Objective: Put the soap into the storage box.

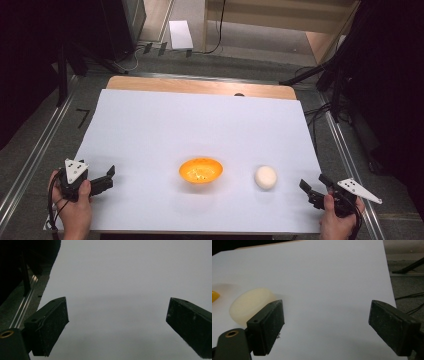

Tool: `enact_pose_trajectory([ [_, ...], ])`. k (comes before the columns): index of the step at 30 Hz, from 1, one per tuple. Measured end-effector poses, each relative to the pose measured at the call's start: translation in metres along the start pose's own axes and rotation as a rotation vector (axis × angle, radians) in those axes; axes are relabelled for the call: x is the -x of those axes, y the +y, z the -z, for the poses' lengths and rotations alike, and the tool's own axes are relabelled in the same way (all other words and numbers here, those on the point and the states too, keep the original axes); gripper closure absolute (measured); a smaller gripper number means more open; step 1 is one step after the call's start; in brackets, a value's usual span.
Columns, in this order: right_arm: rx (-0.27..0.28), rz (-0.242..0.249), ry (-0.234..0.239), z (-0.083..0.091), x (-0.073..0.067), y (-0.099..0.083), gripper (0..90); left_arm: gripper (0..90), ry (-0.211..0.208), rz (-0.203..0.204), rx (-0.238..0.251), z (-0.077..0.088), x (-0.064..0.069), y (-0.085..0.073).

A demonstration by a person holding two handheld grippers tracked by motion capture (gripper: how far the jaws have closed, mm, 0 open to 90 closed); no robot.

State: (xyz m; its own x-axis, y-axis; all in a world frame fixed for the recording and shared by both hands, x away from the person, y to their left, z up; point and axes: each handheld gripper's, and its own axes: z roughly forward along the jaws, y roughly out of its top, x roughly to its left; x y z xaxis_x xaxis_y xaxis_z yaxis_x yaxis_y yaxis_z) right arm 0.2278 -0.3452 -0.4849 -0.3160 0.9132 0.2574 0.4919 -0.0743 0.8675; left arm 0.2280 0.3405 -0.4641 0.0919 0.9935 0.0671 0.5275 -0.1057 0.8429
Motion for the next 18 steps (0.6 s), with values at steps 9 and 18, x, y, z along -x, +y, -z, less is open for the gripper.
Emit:
enact_pose_trajectory([
  [9, -0.010, 0.022, 0.018, -0.0012, -0.0021, -0.0005, 14.6, 4.7, -0.002, 0.006, 0.010, 0.0005, -0.0004, -0.0004],
  [18, -0.098, 0.122, 0.027, -0.0032, -0.0064, 0.0033, 6.6, 4.7, 0.003, -0.001, 0.004, 0.0002, 0.0007, -0.0002],
])
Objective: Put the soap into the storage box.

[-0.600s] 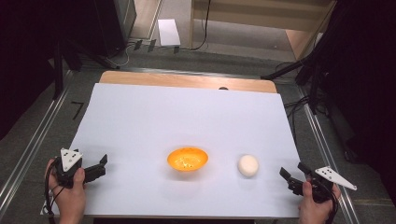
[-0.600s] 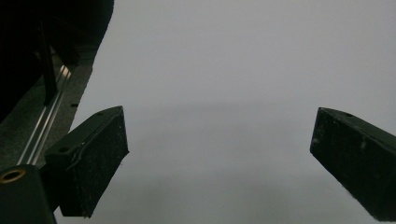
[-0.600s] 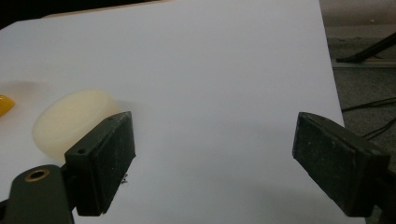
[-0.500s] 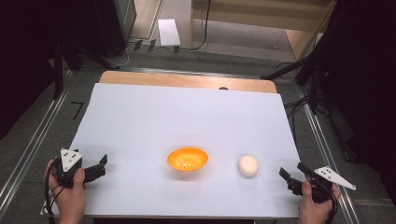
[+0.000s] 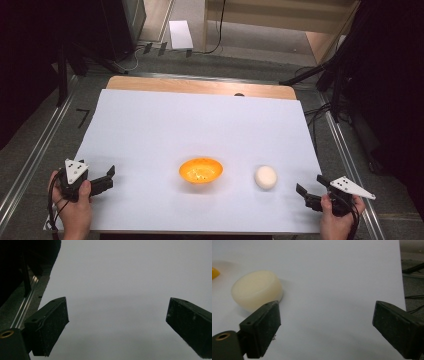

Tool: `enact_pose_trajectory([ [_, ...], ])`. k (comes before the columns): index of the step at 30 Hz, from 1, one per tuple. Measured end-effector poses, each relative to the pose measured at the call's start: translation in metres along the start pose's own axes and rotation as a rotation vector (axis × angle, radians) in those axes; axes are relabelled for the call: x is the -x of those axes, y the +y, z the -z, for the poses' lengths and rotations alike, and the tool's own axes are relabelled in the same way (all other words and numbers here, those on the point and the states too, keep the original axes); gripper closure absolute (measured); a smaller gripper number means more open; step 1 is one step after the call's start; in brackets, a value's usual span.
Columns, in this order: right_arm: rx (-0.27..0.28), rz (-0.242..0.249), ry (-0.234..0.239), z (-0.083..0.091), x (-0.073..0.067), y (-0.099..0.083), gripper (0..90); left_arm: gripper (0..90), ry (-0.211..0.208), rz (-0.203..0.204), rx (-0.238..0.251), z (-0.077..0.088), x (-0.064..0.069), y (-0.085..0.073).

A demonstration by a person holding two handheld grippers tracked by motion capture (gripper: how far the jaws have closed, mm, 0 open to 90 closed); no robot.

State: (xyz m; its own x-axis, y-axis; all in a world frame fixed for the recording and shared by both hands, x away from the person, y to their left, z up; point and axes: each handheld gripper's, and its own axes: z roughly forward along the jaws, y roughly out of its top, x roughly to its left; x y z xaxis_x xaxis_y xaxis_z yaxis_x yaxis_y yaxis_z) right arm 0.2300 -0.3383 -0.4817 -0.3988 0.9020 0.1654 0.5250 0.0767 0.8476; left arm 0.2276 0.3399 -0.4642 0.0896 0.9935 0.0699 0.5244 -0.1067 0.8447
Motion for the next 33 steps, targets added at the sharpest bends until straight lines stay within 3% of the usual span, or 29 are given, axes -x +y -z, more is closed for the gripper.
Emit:
enact_pose_trajectory([
  [3, -0.039, 0.019, 0.008, 0.000, -0.002, 0.004, 1.4, 4.7, -0.001, 0.000, 0.000, 0.000, 0.000, 0.000],
  [4, -0.094, 0.059, 0.008, -0.002, -0.005, 0.009, 0.0, 4.7, 0.000, -0.002, -0.001, 0.000, 0.000, 0.000],
  [7, -0.152, 0.118, 0.007, -0.005, -0.011, 0.018, 0.0, 4.7, 0.001, -0.005, 0.004, 0.000, 0.001, 0.000],
  [8, -0.152, 0.118, 0.007, -0.005, -0.011, 0.018, 0.0, 4.7, 0.001, -0.005, 0.004, 0.000, 0.001, 0.000],
  [13, -0.251, 0.179, 0.035, -0.012, -0.022, 0.031, 0.0, 4.7, 0.000, -0.005, 0.003, 0.000, 0.000, 0.000],
  [26, -0.397, 0.267, 0.073, -0.030, -0.036, 0.049, 0.0, 4.8, -0.002, -0.001, 0.004, 0.000, 0.000, 0.000],
  [33, -0.429, 0.288, 0.095, -0.040, -0.041, 0.051, 0.0, 4.8, 0.001, -0.001, 0.002, 0.000, 0.000, 0.000],
])
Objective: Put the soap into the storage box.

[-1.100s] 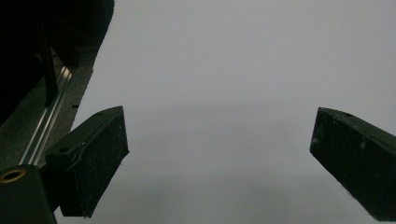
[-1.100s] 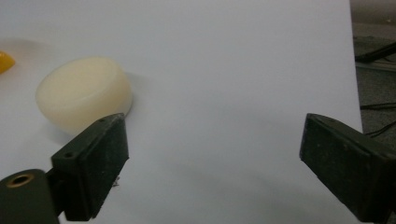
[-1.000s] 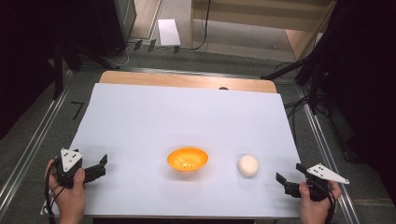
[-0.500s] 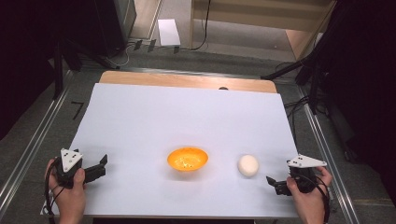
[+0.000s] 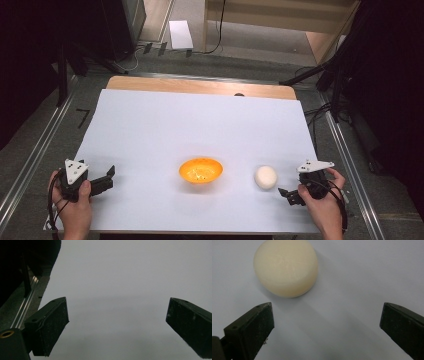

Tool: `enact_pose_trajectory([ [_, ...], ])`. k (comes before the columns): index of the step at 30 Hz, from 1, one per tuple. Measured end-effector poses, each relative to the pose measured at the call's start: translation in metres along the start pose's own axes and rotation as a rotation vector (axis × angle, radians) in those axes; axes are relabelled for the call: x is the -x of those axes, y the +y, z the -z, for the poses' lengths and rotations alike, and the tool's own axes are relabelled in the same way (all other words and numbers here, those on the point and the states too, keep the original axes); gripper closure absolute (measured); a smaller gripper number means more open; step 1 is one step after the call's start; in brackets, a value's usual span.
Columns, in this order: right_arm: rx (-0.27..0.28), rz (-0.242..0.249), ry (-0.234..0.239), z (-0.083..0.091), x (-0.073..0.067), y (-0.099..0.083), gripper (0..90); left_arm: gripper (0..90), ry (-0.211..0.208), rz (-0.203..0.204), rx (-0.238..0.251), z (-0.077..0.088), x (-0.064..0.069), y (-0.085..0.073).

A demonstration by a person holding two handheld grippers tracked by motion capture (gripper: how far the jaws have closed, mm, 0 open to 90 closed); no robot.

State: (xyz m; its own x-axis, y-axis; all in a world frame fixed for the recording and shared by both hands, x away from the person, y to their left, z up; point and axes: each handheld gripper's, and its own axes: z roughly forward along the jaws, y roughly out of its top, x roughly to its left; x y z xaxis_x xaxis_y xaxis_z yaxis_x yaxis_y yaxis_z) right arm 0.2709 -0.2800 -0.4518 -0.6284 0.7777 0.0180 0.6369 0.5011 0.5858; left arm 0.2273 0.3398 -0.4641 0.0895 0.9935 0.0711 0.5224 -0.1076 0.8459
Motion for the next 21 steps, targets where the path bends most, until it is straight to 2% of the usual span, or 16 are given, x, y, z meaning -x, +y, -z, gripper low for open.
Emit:
enact_pose_trajectory([
  [5, -0.016, 0.014, 0.005, -0.001, -0.001, 0.005, 0.0, 4.8, -0.001, 0.001, 0.002, 0.000, 0.000, 0.000],
  [11, -0.064, 0.052, 0.023, -0.008, -0.005, 0.015, 0.0, 4.8, 0.001, -0.001, 0.000, 0.000, 0.000, 0.000],
  [21, -0.116, 0.095, 0.051, -0.018, -0.016, 0.035, 0.0, 4.8, -0.004, 0.005, 0.002, 0.000, 0.000, 0.000],
])
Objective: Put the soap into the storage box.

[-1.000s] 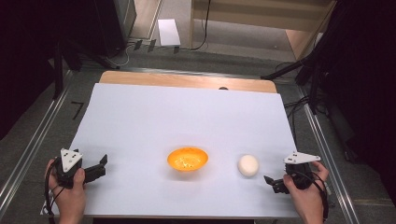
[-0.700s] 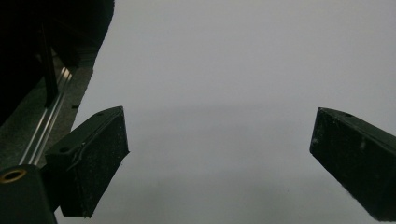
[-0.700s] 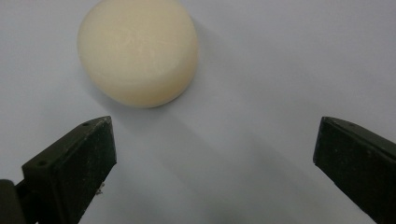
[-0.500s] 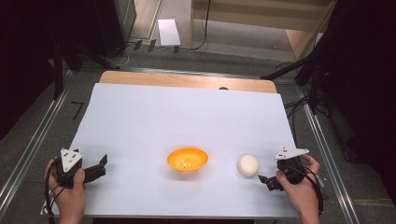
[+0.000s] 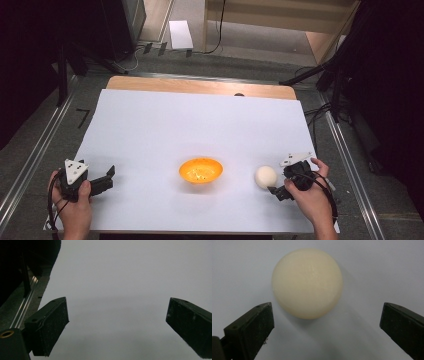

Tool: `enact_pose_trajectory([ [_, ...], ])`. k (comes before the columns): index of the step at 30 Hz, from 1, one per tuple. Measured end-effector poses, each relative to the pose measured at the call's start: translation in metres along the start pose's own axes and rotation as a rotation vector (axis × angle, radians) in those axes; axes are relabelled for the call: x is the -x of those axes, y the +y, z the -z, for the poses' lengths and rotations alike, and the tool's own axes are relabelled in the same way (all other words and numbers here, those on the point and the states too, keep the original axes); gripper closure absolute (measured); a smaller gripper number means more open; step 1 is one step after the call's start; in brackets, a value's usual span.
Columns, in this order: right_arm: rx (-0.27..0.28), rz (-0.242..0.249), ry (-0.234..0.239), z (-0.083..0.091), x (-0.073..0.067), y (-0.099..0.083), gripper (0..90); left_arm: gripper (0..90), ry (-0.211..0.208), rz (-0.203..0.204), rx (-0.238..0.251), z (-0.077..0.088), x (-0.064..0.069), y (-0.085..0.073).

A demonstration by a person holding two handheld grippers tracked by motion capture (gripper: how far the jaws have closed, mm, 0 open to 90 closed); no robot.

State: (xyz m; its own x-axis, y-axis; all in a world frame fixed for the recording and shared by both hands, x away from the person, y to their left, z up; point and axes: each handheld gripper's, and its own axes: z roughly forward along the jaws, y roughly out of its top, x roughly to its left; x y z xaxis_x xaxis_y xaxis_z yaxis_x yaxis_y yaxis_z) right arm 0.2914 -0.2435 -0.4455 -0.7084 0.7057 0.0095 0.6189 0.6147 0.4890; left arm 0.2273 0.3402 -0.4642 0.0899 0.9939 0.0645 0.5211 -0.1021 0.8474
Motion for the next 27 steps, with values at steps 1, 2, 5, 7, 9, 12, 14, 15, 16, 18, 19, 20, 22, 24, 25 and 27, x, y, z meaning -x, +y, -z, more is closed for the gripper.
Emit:
enact_pose_trajectory([
  [1, -0.002, 0.012, 0.006, -0.001, -0.001, 0.002, 0.0, 4.8, 0.001, -0.002, -0.002, 0.000, 0.000, 0.000],
  [2, -0.003, 0.017, 0.008, -0.003, -0.002, 0.004, 0.0, 4.7, 0.001, -0.002, -0.002, 0.000, 0.000, 0.000],
  [5, -0.022, 0.032, 0.016, -0.007, -0.005, 0.011, 0.0, 4.7, 0.002, -0.003, -0.003, 0.000, 0.000, 0.000],
  [7, -0.027, 0.040, 0.025, -0.009, -0.006, 0.016, 0.0, 4.7, 0.002, -0.003, -0.004, 0.000, 0.000, 0.000],
  [9, -0.033, 0.049, 0.033, -0.011, -0.008, 0.021, 0.0, 4.7, 0.002, -0.002, -0.004, 0.000, 0.000, 0.000],
  [12, -0.045, 0.070, 0.043, -0.014, -0.012, 0.028, 0.0, 4.7, 0.003, -0.003, -0.003, 0.000, 0.000, 0.000],
  [14, -0.055, 0.073, 0.054, -0.016, -0.014, 0.033, 0.0, 4.8, 0.001, -0.001, -0.004, 0.000, 0.000, 0.000],
  [15, -0.058, 0.077, 0.060, -0.017, -0.015, 0.035, 0.0, 4.7, 0.001, 0.000, -0.003, 0.000, 0.000, 0.000],
  [16, -0.063, 0.083, 0.065, -0.019, -0.015, 0.036, 0.0, 4.7, 0.001, 0.000, -0.003, 0.000, 0.000, 0.000],
  [18, -0.078, 0.087, 0.074, -0.021, -0.016, 0.039, 0.0, 4.7, 0.000, 0.002, -0.001, 0.000, 0.000, 0.000],
  [19, -0.078, 0.087, 0.074, -0.021, -0.016, 0.039, 0.0, 4.7, 0.000, 0.002, -0.001, 0.000, 0.000, 0.000],
  [20, -0.097, 0.102, 0.096, -0.024, -0.017, 0.041, 0.0, 4.7, 0.002, -0.001, -0.004, 0.000, 0.000, 0.000],
  [22, -0.119, 0.109, 0.111, -0.027, -0.018, 0.044, 0.0, 4.7, 0.002, 0.000, -0.003, 0.000, 0.000, 0.000],
  [24, -0.137, 0.118, 0.111, -0.029, -0.018, 0.045, 1.7, 4.7, 0.002, 0.002, -0.002, 0.000, 0.000, 0.000],
  [25, -0.140, 0.116, 0.102, -0.030, -0.017, 0.045, 1.9, 4.8, 0.001, 0.001, -0.002, 0.000, 0.000, 0.000],
  [27, -0.144, 0.097, 0.087, -0.028, -0.013, 0.044, 6.5, 4.8, 0.001, 0.000, -0.003, 0.000, 0.000, 0.000],
])
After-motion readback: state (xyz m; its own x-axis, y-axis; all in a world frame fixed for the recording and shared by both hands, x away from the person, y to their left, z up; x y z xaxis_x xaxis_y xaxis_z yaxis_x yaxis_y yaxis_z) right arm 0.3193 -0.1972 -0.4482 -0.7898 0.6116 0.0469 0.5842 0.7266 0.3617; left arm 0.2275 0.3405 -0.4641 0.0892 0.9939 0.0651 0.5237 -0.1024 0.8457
